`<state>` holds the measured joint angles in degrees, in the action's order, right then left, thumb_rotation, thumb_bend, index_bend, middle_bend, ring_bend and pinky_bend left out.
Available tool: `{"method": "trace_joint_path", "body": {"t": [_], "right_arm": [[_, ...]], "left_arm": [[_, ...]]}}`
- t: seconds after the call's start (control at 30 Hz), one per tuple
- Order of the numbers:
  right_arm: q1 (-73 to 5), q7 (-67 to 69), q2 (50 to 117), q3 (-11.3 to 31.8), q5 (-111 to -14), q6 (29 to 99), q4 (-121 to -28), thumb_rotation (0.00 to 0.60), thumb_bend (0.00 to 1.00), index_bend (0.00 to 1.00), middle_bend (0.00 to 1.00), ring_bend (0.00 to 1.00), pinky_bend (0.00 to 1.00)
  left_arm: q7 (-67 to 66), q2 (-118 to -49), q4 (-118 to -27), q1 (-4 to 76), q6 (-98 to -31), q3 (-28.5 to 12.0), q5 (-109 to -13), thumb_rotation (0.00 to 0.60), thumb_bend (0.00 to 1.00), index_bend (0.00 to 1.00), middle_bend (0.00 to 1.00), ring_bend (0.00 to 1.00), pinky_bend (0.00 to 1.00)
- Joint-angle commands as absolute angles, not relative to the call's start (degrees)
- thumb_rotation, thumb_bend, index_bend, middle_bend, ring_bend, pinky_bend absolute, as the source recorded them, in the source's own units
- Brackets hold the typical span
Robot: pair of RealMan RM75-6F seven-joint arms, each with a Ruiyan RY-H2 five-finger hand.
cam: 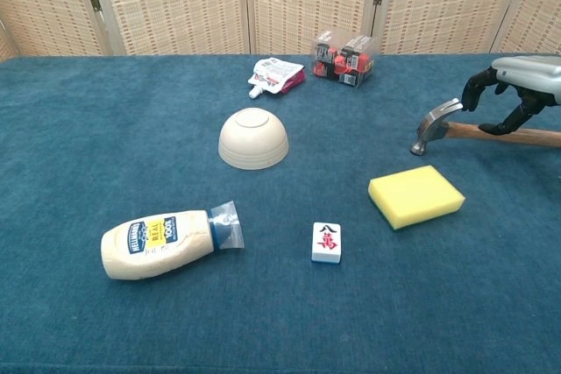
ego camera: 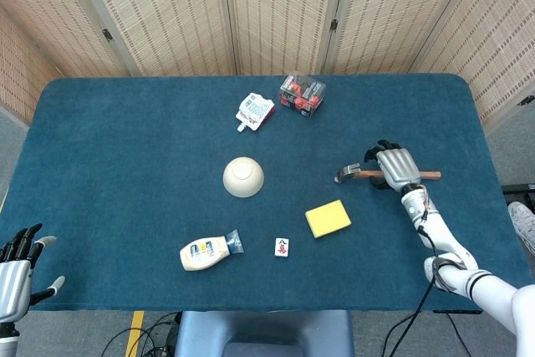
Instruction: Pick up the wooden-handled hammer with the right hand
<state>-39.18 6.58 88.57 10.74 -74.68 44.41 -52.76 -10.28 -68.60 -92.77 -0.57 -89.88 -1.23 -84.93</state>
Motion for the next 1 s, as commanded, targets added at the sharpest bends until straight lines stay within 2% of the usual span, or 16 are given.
{"method": "trace_joint_path", "body": {"t": [0.03,0.53,0.8,1.0], "right_arm": [[-39.48,6.52,89.13,10.54,-74.5,44.0,-52.22,0.6,0.26,0.4,0.36,0.13,0.22],[-40.47,4.85,92.06,9.66,-73.26,42.03,-49.06,0.6,0.3,0.4,0.41,0.14,0.22],[-40.87,4.56,92.9,9.61,-72.68,41.14,-47.93,0.6,0.39,0.42,0.46,0.18,0.22],[-41.13,4.2,93.26,9.47,-72.33,40.35,-47.5,0.6,0.4,0.44,0.48,0.2,0.22]], "left_arm": [[-10.18,-68.64,-92.57,-0.57,-89.76,-1.22,-84.89,0.6,0.2,0.3,0.13,0.12,0.21],[-9.04,-68.84,-91.33,-0.65,-89.32,-1.3,-84.58,0.6,0.2,0.3,0.13,0.12,0.21],[-8.66,-68.9,-90.84,-0.73,-89.33,-1.38,-84.48,0.6,0.2,0.3,0.13,0.12,0.21],[-8.48,-68.99,-90.54,-0.81,-89.25,-1.37,-84.34,0.6,0.2,0.3,0.13,0.12,0.21]]}}
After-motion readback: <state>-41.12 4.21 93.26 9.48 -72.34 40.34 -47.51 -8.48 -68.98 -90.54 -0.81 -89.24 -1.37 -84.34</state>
